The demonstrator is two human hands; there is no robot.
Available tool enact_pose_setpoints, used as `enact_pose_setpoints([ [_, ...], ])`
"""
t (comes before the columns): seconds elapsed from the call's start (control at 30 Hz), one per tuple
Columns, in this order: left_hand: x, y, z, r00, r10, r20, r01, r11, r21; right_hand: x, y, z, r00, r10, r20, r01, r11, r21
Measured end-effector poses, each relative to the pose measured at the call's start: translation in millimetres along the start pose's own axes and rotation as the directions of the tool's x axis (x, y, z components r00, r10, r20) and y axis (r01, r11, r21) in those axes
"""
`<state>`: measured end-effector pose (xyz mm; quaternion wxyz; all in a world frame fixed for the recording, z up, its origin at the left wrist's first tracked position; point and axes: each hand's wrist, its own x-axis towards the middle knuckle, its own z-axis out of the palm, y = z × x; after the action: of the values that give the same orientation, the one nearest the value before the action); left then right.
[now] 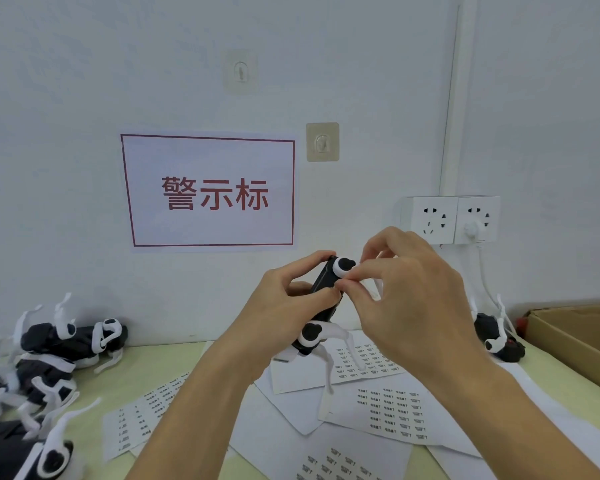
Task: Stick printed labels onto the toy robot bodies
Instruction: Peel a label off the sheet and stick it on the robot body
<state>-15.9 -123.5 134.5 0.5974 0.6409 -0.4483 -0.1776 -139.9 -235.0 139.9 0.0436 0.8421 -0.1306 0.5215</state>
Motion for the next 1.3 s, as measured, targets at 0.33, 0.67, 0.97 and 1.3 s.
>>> enact_pose_setpoints([
  [0.33, 1.3, -4.7, -1.1, 1.0, -0.016, -0.002, 0.016, 0.998, -0.06, 1.2, 8.4, 3.7, 0.989, 0.144, 0.043, -0.15, 0.966, 0.209],
  [0.67, 2.8, -1.9, -2.1, 0.999, 0.027, 0.016, -0.024, 0.981, -0.191, 2.9, 13.8, 6.3, 0.826, 0.305, 0.475, -0.564, 0.49, 0.665],
  [0.97, 3.5, -0.6, -1.2, 0.997, 0.065, 0.038, -0.056, 0.978, -0.2, 3.2, 14.9, 8.5, 0.811, 0.338, 0.477, -0.583, 0.417, 0.697],
  [1.3, 1.7, -1.8, -3.4, 0.995, 0.075, 0.059, -0.061, 0.976, -0.208, 2.5, 25.7, 11.4, 0.766, 0.299, 0.569, -0.634, 0.203, 0.746],
])
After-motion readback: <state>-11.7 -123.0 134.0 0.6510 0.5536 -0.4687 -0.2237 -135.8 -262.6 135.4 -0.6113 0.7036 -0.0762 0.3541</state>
